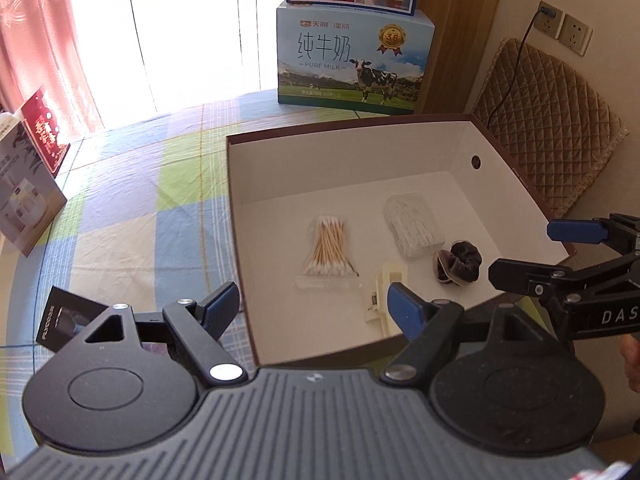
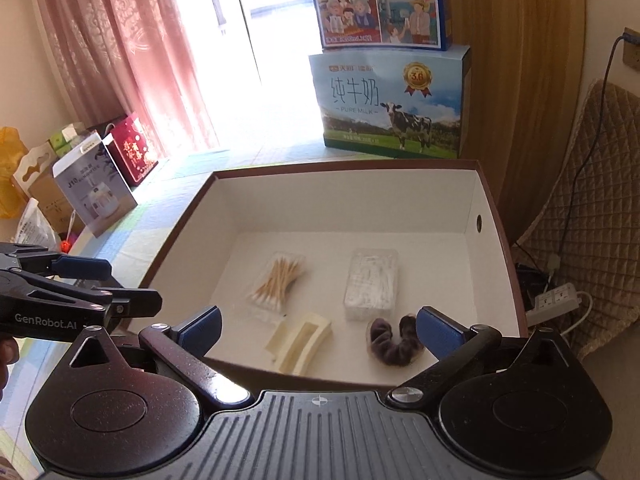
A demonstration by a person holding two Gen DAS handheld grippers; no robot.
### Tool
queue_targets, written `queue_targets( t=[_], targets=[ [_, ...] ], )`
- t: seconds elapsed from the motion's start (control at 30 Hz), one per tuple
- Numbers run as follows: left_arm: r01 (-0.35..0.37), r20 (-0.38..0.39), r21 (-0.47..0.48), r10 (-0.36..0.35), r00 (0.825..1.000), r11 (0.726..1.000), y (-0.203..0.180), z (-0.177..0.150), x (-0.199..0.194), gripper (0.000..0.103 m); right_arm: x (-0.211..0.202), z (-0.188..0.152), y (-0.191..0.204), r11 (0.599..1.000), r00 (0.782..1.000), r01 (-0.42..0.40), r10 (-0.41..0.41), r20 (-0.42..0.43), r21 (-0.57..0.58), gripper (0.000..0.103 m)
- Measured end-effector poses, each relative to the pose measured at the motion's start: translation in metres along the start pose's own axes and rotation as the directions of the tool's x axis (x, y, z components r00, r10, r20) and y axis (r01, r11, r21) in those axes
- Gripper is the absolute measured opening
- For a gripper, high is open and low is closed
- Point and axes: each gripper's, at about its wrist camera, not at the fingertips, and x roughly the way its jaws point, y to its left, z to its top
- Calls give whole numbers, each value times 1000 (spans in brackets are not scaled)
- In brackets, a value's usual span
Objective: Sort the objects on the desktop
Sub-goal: 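Withdraw both tools from the box toward the bed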
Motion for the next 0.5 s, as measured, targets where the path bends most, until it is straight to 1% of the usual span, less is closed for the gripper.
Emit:
queue_targets(
  t=[0.27,0.5],
  targets=[
    [-18,26,-15,18,999,1000,17,-24,-33,79,-17,-15,23,1000,1000,-7,7,25,1,101],
    [-28,26,-37,29,999,999,33,-45,-53,79,-21,-34,47,1000,1000,-26,26,4,-16,101]
  ],
)
